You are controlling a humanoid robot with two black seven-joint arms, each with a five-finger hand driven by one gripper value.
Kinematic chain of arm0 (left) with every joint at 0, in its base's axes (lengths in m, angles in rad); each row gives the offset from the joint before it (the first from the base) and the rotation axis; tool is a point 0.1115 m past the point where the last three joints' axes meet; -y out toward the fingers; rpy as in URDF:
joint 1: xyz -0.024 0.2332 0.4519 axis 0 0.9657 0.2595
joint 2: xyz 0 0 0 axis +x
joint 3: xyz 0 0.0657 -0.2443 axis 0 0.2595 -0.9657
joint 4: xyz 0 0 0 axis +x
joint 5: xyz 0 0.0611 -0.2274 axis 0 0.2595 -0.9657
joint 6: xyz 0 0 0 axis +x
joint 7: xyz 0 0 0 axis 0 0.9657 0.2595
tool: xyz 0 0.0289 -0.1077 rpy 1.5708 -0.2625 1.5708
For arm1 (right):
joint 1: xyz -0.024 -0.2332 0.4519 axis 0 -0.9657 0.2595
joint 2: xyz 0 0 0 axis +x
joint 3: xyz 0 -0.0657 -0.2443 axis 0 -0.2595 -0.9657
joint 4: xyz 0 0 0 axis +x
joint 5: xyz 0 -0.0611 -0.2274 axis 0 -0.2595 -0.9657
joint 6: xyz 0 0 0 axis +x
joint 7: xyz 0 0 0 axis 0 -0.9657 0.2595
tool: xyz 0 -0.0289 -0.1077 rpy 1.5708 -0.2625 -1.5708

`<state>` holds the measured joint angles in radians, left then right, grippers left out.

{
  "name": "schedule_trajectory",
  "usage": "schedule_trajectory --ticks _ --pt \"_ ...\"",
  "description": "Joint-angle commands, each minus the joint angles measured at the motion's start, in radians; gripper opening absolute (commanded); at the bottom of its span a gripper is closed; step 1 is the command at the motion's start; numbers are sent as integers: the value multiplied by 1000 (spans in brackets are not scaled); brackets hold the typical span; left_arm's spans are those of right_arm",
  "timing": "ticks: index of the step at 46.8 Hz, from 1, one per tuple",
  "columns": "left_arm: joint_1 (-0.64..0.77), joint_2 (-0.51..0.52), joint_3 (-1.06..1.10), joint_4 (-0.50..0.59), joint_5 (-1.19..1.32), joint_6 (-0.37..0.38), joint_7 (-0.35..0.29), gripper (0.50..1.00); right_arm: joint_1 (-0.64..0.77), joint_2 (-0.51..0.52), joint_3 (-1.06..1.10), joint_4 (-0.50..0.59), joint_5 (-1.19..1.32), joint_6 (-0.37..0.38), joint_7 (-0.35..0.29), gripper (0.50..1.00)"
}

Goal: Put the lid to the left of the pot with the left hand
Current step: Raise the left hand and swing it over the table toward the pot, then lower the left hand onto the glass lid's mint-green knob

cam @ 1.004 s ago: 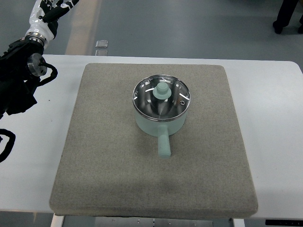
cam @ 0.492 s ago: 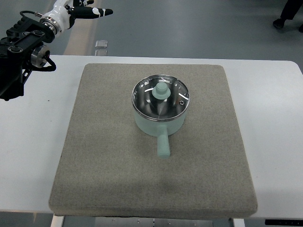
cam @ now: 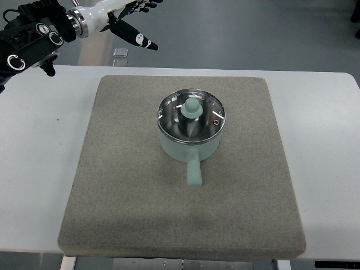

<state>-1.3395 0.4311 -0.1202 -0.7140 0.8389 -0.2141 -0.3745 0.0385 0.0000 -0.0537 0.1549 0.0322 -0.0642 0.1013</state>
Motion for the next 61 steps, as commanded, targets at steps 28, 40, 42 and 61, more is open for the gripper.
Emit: schedule_trajectory --ticks 28,40,42,61 --pt "-147 49 -3 -186 448 -292 -207 992 0 0 0 0 0 0 0 923" --pt "-142 63 -1 -301 454 -295 -205 992 0 0 0 0 0 0 0 921" --pt "-145 70 0 -329 459 -295 -207 992 0 0 0 0 0 0 0 921" --pt "-113 69 2 -320 608 -289 -207 992 0 0 0 0 0 0 0 921"
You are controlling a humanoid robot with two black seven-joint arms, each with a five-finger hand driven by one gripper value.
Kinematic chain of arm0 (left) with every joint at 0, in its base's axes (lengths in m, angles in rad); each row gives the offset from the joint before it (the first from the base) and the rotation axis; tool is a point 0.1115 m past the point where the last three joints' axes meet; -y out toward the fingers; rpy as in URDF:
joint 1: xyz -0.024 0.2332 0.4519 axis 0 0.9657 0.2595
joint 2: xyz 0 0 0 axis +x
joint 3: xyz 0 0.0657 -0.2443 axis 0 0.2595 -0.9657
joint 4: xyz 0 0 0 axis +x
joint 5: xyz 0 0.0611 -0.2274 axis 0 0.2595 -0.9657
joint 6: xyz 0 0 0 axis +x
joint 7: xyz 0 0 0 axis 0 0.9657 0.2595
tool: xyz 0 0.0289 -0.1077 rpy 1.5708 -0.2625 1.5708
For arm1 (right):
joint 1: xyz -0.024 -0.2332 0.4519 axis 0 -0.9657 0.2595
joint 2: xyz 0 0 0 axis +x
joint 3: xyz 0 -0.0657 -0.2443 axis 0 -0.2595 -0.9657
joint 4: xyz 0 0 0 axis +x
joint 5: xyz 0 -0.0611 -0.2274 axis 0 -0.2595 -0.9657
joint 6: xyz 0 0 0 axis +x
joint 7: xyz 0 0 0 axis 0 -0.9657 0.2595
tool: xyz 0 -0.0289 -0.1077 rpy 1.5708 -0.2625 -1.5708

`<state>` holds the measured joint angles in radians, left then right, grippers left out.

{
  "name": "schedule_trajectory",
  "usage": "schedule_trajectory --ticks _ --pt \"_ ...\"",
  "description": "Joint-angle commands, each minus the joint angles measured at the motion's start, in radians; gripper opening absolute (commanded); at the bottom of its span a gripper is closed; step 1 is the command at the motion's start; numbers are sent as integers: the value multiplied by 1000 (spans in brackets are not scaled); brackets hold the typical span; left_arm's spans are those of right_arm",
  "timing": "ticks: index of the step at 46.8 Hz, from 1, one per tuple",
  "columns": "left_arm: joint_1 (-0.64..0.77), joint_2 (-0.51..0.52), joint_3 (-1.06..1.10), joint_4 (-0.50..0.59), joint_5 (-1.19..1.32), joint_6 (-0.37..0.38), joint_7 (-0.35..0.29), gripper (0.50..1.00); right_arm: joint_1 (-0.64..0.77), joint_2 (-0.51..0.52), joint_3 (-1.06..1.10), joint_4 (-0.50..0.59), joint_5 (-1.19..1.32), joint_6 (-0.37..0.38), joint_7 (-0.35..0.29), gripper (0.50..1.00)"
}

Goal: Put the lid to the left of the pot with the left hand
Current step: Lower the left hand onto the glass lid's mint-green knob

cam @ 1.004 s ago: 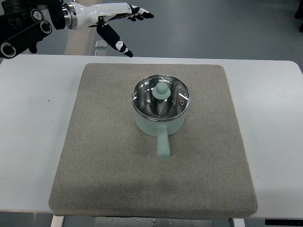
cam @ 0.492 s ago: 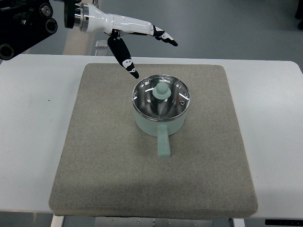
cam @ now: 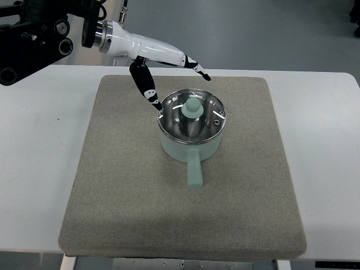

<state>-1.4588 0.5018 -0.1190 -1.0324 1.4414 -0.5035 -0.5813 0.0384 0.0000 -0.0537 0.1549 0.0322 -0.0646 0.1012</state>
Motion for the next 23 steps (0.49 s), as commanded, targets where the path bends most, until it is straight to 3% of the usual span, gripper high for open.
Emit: schedule_trajectory --ticks 1,23 --pt "6 -2 1 -3 8 2 0 992 0 0 0 0 0 0 0 921" --pt "-48 -19 2 0 247 33 -30 984 0 0 0 0 0 0 0 921"
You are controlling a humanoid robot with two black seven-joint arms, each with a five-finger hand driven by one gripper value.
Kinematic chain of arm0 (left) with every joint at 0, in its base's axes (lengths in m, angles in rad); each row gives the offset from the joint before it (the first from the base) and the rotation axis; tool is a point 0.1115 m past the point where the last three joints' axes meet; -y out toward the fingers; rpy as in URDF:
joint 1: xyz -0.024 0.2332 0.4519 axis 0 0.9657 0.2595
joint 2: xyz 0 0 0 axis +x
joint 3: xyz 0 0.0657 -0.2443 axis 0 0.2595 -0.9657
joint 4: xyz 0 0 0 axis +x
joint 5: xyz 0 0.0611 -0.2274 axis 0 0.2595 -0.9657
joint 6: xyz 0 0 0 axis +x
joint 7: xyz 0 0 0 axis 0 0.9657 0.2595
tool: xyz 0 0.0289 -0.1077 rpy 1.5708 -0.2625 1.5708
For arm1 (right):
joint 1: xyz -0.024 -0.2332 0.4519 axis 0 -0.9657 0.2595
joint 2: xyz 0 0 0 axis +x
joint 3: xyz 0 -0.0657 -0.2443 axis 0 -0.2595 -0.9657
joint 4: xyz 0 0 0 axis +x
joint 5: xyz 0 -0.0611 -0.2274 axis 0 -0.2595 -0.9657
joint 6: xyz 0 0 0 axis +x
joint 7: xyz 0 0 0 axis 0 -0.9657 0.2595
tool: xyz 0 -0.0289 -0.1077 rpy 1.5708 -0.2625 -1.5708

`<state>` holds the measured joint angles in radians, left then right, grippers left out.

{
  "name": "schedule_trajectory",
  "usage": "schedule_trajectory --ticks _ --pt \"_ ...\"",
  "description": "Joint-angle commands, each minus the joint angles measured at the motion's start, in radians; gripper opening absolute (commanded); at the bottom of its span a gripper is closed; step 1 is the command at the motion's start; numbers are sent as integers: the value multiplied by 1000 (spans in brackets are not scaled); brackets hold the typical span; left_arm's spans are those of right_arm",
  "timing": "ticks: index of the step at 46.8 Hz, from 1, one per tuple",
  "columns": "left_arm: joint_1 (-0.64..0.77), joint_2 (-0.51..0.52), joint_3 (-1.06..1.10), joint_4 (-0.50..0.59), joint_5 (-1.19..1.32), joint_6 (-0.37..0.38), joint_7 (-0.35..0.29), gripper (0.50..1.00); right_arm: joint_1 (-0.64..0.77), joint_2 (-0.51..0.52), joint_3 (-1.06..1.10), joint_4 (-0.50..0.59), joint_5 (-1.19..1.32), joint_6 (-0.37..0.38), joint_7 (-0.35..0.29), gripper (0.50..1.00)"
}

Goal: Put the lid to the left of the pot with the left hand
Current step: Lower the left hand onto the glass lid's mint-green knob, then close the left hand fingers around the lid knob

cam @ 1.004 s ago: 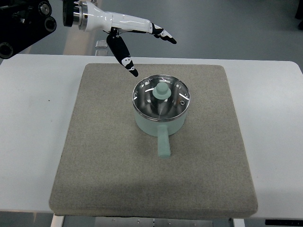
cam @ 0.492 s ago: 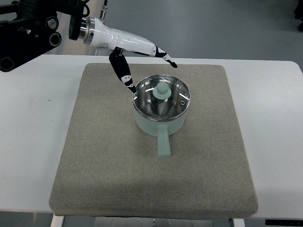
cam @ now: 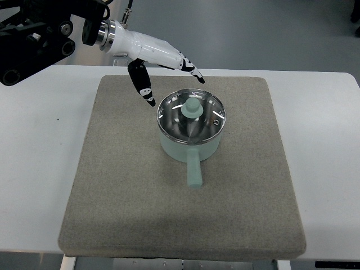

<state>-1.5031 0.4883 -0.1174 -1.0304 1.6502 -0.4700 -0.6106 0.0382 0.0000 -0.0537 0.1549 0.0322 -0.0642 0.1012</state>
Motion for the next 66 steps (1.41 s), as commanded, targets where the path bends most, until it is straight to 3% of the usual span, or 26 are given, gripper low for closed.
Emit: schedule_trajectory --ticks 1,9,39,66 --pt "-3 -8 1 -2 55 -1 0 984 0 0 0 0 0 0 0 921" --pt "-19 -27 2 -5 157 -2 0 984 0 0 0 0 0 0 0 921" --pt "-43 -140 48 47 140 -2 0 992 0 0 0 0 0 0 0 921" --pt "-11 -151 41 75 122 4 0 994 0 0 0 0 0 0 0 921"
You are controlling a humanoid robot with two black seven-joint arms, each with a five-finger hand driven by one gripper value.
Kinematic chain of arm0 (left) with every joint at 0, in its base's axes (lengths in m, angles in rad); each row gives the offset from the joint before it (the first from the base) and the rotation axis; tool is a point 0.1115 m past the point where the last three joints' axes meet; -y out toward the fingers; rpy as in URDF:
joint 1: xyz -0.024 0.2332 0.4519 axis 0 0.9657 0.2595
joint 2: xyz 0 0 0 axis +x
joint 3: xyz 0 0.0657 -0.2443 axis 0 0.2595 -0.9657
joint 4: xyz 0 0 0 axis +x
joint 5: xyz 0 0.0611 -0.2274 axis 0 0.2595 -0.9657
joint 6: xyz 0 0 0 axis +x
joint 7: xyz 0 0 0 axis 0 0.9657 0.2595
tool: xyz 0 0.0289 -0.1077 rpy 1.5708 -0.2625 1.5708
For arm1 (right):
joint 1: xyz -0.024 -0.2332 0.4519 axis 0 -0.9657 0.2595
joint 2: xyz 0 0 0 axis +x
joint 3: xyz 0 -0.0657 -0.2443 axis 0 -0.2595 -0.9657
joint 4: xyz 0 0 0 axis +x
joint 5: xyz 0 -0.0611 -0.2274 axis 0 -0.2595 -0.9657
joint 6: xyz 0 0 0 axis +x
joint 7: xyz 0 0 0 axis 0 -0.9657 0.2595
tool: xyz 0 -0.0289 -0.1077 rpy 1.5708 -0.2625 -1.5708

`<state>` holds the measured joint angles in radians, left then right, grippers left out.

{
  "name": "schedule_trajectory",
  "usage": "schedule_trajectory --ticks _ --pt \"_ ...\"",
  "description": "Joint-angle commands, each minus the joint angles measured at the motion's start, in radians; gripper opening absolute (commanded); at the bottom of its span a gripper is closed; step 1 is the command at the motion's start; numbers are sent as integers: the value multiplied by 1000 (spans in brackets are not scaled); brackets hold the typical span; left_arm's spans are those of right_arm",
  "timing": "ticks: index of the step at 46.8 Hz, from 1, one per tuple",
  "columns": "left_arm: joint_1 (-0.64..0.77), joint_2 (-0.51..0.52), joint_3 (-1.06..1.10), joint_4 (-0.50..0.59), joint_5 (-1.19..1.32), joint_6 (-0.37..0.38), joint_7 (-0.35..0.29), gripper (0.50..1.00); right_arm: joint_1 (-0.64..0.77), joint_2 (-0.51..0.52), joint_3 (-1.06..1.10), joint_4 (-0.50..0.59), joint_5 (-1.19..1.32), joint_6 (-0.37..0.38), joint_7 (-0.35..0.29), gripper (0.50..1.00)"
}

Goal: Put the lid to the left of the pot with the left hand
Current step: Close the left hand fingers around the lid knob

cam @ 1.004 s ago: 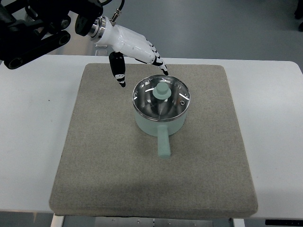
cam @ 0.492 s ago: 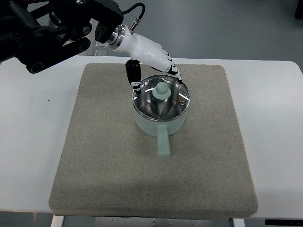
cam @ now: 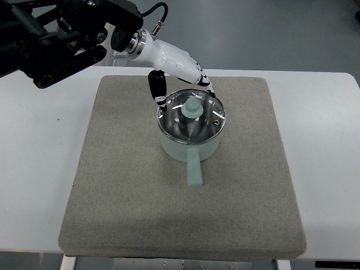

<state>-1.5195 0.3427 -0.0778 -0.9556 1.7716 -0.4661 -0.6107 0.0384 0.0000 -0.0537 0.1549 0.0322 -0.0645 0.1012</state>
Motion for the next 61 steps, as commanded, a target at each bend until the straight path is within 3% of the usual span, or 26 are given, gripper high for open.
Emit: schedule_trajectory --ticks 1,44,50,57,61 --pt "7 -7 1 0 0 0 0 994 0 0 0 0 0 0 0 921" --pt "10 -10 -3 1 2 0 0 992 0 0 0 0 0 0 0 924" --pt "2 -10 1 3 3 -26 0 992 0 0 0 0 0 0 0 921" --pt "-11 -10 -3 8 -3 -109 0 990 0 0 0 0 0 0 0 921" --pt "-13 -10 -3 9 -7 -111 0 990 0 0 0 0 0 0 0 921"
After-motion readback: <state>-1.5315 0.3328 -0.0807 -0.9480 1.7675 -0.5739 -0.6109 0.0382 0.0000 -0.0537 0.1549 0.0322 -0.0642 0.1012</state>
